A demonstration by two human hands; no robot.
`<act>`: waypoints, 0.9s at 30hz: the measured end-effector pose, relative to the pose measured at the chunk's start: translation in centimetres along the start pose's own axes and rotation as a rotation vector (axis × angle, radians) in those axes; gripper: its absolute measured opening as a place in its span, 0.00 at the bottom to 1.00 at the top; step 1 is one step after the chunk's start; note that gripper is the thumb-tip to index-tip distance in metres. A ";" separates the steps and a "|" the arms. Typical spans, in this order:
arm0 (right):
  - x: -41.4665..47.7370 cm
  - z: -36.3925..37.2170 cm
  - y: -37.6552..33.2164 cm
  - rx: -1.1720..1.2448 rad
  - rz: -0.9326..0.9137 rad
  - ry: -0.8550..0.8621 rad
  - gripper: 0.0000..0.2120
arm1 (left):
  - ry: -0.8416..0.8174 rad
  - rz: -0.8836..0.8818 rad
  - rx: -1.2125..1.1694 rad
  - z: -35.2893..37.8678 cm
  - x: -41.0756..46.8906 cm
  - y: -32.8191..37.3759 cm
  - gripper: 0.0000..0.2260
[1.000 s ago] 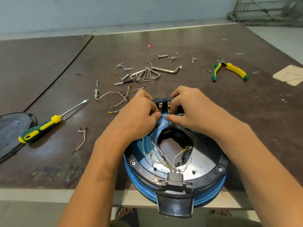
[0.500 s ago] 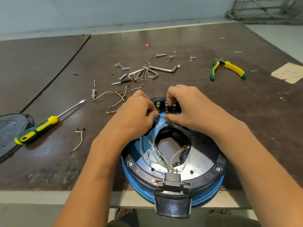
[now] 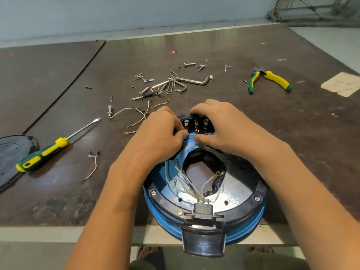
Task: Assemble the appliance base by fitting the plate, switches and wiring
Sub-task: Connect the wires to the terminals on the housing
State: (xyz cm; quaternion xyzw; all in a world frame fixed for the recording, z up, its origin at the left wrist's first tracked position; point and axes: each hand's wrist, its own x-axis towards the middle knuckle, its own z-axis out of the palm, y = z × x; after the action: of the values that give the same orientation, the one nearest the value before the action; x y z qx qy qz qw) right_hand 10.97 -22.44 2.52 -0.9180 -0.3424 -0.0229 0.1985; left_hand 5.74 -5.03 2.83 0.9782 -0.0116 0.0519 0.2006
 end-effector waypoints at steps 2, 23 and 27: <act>0.0 0.1 0.1 -0.004 -0.005 0.007 0.26 | 0.048 0.009 0.012 -0.1 -0.1 0.1 0.06; 0.2 0.4 0.5 -0.022 -0.012 0.009 0.25 | 0.048 -0.032 0.060 -0.8 -0.1 -0.1 0.10; 0.3 0.4 0.3 -0.096 0.004 -0.049 0.33 | 0.044 -0.016 0.066 -0.7 0.0 -0.2 0.09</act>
State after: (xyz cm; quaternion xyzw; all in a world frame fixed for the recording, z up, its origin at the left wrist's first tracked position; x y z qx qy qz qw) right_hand 11.32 -22.29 2.09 -0.9274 -0.3439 -0.0167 0.1459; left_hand 5.66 -4.60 3.40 0.9830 0.0024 0.0721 0.1688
